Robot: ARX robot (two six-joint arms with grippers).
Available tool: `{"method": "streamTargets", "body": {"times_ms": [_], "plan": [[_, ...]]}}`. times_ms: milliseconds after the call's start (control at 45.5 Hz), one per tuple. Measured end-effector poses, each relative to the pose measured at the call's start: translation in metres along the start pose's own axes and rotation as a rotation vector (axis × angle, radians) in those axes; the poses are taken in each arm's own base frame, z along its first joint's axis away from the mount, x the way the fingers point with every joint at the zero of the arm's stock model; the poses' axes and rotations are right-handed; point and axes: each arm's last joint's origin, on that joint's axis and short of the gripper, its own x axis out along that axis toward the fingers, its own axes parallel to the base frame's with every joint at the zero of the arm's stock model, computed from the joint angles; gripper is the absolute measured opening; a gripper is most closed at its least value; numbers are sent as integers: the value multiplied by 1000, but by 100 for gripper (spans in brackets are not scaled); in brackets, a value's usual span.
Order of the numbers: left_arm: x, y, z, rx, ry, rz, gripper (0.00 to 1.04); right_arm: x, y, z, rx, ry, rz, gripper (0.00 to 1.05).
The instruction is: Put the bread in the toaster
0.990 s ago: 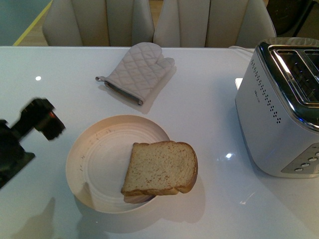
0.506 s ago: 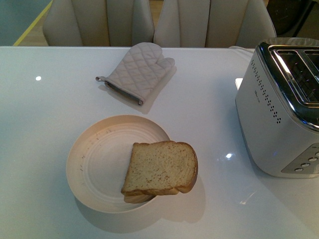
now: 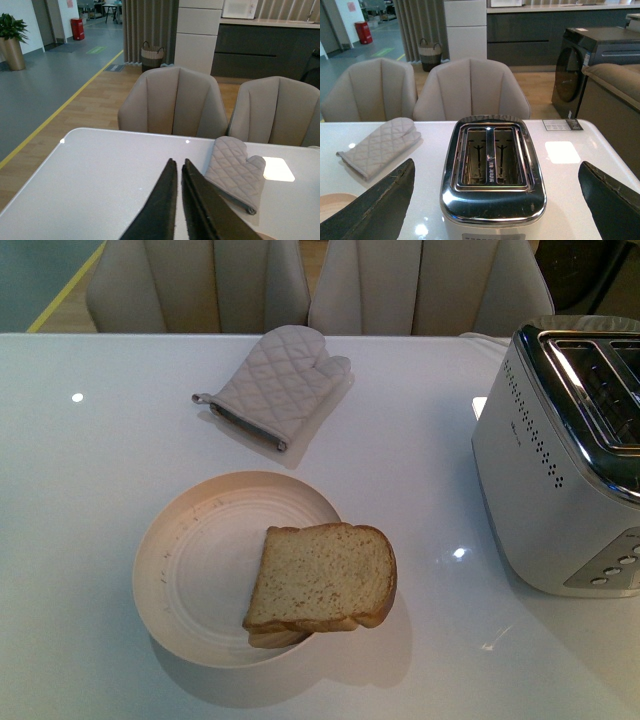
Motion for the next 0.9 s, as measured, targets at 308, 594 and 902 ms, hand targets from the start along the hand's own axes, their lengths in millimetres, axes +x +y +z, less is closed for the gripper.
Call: {"method": "streamTargets", "body": {"times_ms": [308, 594, 902], "plan": [[-18, 0, -9, 7, 0, -5, 3, 0, 0, 0, 0, 0, 0, 96], [-28, 1, -17, 10, -9, -4, 3, 8, 14, -5, -90, 473, -167, 96], [-37, 1, -15, 9, -16, -4, 3, 51, 53, 24, -51, 420, 15, 96]]}}
